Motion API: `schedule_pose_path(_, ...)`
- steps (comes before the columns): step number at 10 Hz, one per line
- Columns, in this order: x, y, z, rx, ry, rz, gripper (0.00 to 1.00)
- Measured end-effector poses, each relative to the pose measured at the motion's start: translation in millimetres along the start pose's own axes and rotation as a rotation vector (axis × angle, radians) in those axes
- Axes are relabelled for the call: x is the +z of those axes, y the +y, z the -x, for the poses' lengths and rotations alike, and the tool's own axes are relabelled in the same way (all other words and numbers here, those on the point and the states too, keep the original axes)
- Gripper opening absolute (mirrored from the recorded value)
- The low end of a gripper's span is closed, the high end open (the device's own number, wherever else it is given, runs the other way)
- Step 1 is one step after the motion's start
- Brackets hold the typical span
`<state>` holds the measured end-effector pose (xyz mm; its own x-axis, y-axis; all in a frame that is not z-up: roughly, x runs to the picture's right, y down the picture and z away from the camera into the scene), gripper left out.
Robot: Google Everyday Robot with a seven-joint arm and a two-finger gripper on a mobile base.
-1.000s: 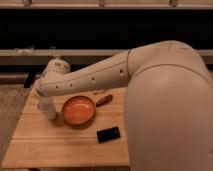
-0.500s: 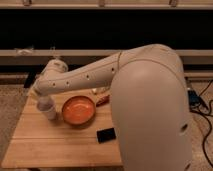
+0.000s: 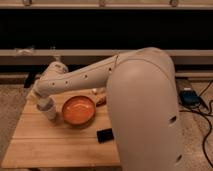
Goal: Place the white sponge in the ceramic cup
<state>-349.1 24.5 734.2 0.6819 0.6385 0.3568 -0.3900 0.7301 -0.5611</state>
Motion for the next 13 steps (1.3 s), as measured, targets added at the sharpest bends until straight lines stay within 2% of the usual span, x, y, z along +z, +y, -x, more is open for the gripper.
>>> schedule_pose_path(2, 1.3, 1.3, -1.3, 0.002, 0.001, 0.007, 0.79)
schedule_pose_path(13, 3.5, 4.1, -4.9, 0.01, 0.001, 0.027, 0.8)
